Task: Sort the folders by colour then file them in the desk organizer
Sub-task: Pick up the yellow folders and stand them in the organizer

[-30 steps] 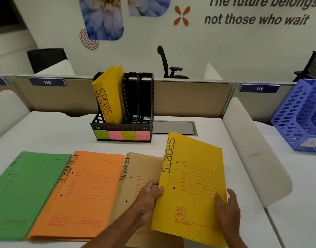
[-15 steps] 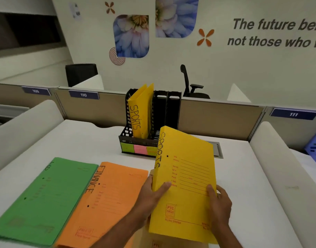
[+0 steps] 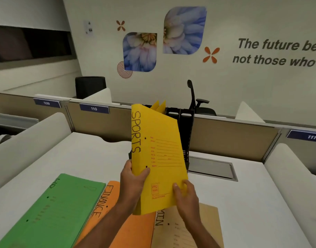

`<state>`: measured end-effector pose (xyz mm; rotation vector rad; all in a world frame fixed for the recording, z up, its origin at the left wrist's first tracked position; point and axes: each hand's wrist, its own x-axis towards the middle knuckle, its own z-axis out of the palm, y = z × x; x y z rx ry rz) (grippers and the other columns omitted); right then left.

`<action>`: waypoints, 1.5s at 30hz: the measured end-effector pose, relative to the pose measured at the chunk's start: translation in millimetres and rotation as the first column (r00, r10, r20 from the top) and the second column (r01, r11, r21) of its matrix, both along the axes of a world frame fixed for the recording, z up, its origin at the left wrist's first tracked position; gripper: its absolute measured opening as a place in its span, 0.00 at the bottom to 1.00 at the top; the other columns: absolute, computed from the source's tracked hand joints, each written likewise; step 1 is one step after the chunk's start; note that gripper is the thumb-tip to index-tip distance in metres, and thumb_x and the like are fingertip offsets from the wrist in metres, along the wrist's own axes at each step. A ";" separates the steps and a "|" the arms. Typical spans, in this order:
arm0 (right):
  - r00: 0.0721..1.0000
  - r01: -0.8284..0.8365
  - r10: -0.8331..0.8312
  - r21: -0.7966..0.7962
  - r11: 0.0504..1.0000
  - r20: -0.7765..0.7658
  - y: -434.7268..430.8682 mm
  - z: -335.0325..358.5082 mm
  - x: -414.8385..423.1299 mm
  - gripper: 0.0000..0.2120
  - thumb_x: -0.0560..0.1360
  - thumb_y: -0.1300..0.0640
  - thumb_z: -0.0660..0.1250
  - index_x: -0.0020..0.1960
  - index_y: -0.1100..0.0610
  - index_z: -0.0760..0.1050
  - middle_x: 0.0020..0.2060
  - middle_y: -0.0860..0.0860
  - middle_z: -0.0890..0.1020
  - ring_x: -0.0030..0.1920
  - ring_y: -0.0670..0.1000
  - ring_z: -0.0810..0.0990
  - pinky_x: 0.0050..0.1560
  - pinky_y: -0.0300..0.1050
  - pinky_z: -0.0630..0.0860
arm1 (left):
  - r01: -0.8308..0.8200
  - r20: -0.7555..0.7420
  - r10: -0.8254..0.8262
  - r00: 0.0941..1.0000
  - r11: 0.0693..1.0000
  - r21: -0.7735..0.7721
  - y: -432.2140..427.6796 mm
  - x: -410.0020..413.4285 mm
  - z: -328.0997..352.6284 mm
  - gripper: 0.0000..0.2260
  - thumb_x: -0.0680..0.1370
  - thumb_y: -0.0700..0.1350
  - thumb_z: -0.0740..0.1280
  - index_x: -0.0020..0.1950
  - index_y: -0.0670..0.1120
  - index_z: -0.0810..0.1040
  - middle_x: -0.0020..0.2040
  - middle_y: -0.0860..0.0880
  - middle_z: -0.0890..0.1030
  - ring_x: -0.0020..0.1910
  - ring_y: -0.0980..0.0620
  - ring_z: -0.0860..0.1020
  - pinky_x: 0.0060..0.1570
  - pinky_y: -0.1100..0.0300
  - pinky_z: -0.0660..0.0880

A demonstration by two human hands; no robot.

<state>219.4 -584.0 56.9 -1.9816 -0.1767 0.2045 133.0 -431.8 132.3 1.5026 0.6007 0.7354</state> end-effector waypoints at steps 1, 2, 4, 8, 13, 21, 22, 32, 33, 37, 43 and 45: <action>1.000 -0.013 0.013 0.002 1.000 0.009 10.0 3.1 -2.8 0.26 0.79 0.40 0.62 0.72 0.50 0.65 0.69 0.52 0.72 0.67 0.55 0.73 0.66 0.62 0.71 | -0.028 0.012 0.027 1.000 0.999 0.031 5.8 2.9 2.2 0.13 0.76 0.42 0.73 0.56 0.55 0.73 0.52 0.52 0.82 0.47 0.57 0.83 0.37 0.64 0.80; 1.000 -0.024 0.024 0.014 1.000 0.010 20.4 6.7 -5.5 0.26 0.79 0.40 0.62 0.72 0.50 0.66 0.69 0.51 0.72 0.67 0.55 0.72 0.66 0.61 0.72 | -0.056 0.024 0.055 0.998 0.997 0.055 11.1 6.2 4.6 0.13 0.76 0.42 0.73 0.55 0.56 0.73 0.51 0.53 0.82 0.45 0.59 0.83 0.35 0.66 0.79; 0.999 -0.049 0.050 0.064 0.997 -0.003 40.6 15.2 -9.5 0.27 0.78 0.40 0.62 0.73 0.50 0.66 0.70 0.51 0.71 0.67 0.54 0.72 0.66 0.57 0.73 | -0.107 0.044 0.104 0.994 0.990 0.088 20.7 13.7 9.0 0.13 0.77 0.42 0.72 0.53 0.56 0.73 0.50 0.55 0.81 0.43 0.64 0.82 0.33 0.71 0.77; 0.996 -0.070 0.078 0.159 0.985 -0.045 79.1 35.3 -9.3 0.27 0.78 0.40 0.63 0.74 0.50 0.66 0.70 0.50 0.72 0.68 0.53 0.72 0.66 0.53 0.74 | -0.167 0.045 0.162 0.986 0.973 0.159 36.8 29.9 17.7 0.13 0.77 0.44 0.72 0.57 0.55 0.72 0.50 0.57 0.80 0.45 0.60 0.81 0.35 0.69 0.75; 0.990 -0.083 0.112 0.285 0.955 -0.087 115.1 50.9 4.5 0.25 0.79 0.42 0.64 0.73 0.50 0.68 0.67 0.48 0.74 0.63 0.49 0.74 0.61 0.47 0.76 | -0.190 0.069 0.180 0.981 0.957 0.219 58.1 51.3 28.6 0.15 0.79 0.46 0.69 0.63 0.52 0.70 0.54 0.53 0.78 0.49 0.57 0.79 0.43 0.60 0.78; 0.975 -0.066 0.141 0.388 0.919 -0.170 158.3 58.7 47.2 0.22 0.79 0.42 0.64 0.69 0.51 0.73 0.64 0.48 0.78 0.60 0.49 0.79 0.52 0.45 0.80 | -0.175 0.090 0.156 0.984 0.944 0.279 74.7 84.2 30.7 0.18 0.81 0.46 0.66 0.69 0.50 0.65 0.59 0.54 0.76 0.51 0.54 0.79 0.38 0.73 0.75; 0.974 -0.058 0.140 0.398 0.916 -0.180 162.8 59.0 52.3 0.22 0.79 0.42 0.64 0.69 0.51 0.73 0.65 0.48 0.78 0.60 0.49 0.78 0.51 0.43 0.79 | -0.171 0.095 0.150 0.984 0.944 0.284 75.2 87.4 29.6 0.18 0.81 0.46 0.66 0.69 0.51 0.64 0.59 0.54 0.76 0.51 0.56 0.79 0.36 0.75 0.75; 0.968 -0.023 0.133 0.453 0.891 -0.212 196.0 56.6 96.4 0.16 0.80 0.42 0.63 0.64 0.47 0.75 0.61 0.50 0.80 0.61 0.52 0.79 0.62 0.58 0.78 | 0.019 -0.045 -0.001 0.999 0.914 0.406 90.4 102.8 9.2 0.26 0.80 0.56 0.61 0.75 0.51 0.57 0.70 0.50 0.72 0.62 0.50 0.77 0.54 0.59 0.79; 0.967 -0.024 0.139 0.467 0.884 -0.214 199.0 56.8 101.8 0.15 0.80 0.42 0.62 0.63 0.47 0.75 0.59 0.49 0.80 0.60 0.52 0.79 0.61 0.58 0.78 | 0.044 -0.078 -0.011 0.997 0.901 0.432 93.6 103.8 7.2 0.28 0.79 0.57 0.60 0.76 0.51 0.56 0.71 0.50 0.71 0.63 0.49 0.77 0.55 0.58 0.79; 0.964 -0.029 0.155 0.492 0.870 -0.217 207.7 58.2 119.1 0.12 0.80 0.42 0.61 0.59 0.44 0.75 0.55 0.49 0.81 0.54 0.50 0.81 0.47 0.47 0.81 | 0.174 -0.231 -0.062 0.971 0.846 0.505 109.8 108.6 -1.7 0.32 0.81 0.56 0.61 0.80 0.51 0.51 0.75 0.50 0.68 0.67 0.48 0.76 0.61 0.52 0.79; 0.952 0.022 0.152 0.557 0.830 -0.264 219.6 52.1 147.5 0.12 0.80 0.43 0.62 0.59 0.46 0.74 0.56 0.52 0.82 0.55 0.55 0.82 0.54 0.58 0.82 | 0.259 -0.294 -0.104 0.950 0.787 0.560 137.9 122.0 -12.3 0.28 0.80 0.51 0.66 0.78 0.54 0.59 0.66 0.54 0.77 0.56 0.58 0.78 0.56 0.60 0.79; 0.952 0.035 0.150 0.578 0.815 -0.268 223.4 50.3 155.6 0.12 0.80 0.43 0.63 0.60 0.48 0.74 0.56 0.53 0.82 0.56 0.57 0.82 0.56 0.63 0.80 | 0.264 -0.284 -0.121 0.951 0.793 0.549 145.4 130.3 -16.6 0.27 0.79 0.50 0.68 0.77 0.54 0.63 0.61 0.55 0.80 0.54 0.58 0.80 0.52 0.65 0.79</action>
